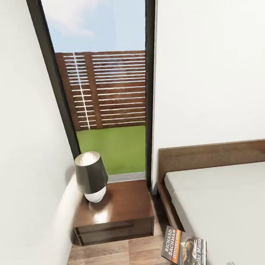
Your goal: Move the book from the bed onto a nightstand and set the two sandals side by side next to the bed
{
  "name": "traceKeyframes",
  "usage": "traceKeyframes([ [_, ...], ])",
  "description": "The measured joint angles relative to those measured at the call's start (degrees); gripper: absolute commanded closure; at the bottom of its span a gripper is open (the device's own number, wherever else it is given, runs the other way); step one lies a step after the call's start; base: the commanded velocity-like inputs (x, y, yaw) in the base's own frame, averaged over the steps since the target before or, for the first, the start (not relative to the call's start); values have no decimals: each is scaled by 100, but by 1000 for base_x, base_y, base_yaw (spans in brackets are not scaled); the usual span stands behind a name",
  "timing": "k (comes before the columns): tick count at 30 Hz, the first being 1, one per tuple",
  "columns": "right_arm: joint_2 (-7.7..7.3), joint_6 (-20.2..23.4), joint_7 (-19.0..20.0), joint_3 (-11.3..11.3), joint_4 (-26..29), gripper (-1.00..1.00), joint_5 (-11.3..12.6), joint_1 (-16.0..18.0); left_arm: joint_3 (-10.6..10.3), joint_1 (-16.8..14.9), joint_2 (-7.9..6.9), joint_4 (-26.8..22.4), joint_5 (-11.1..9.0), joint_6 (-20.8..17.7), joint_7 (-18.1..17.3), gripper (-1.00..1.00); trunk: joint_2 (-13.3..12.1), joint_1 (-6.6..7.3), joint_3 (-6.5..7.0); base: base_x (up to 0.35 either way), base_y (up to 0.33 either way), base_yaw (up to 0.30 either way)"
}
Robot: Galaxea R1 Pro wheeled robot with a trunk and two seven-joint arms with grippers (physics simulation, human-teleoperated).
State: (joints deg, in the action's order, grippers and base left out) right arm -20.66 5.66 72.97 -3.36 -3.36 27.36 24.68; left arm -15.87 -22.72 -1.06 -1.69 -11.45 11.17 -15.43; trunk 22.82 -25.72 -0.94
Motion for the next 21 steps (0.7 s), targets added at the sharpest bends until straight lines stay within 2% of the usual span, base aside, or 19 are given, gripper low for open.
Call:
traceKeyframes([
  [21,0,0,0,0,0,100,0,0,0,0,2,1,0,0,0,-100,0,0,0,330,0,0],
])
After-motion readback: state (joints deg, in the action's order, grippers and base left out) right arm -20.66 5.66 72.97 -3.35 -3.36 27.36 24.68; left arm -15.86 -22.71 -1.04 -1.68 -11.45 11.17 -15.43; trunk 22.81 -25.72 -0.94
